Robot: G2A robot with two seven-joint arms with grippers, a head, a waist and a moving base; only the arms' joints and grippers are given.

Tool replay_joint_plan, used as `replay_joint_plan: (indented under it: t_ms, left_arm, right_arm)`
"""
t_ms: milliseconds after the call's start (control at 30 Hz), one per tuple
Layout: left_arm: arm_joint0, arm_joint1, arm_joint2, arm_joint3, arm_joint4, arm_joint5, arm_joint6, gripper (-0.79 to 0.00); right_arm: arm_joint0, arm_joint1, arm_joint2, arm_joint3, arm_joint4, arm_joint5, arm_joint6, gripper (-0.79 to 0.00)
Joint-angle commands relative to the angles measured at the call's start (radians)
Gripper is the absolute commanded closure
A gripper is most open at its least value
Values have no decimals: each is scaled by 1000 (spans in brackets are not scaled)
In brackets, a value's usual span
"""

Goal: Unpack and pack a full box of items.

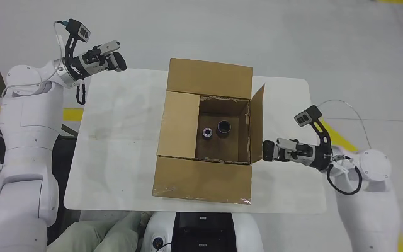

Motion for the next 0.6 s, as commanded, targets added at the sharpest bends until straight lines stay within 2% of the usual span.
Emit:
replay_joint_plan:
  t_ms: [0,300,567]
  left_arm:
    - [0,0,0,0,0,0,0,-785]
    - [0,0,0,0,0,0,0,-785]
    - [0,0,0,0,0,0,0,-785]
  right_arm:
    - [15,0,-33,-8,-18,9,-8,-785]
    - [71,4,-161,-22,-144,53,-91,-785]
    - [78,9,-243,-50,-300,70,-188,-785]
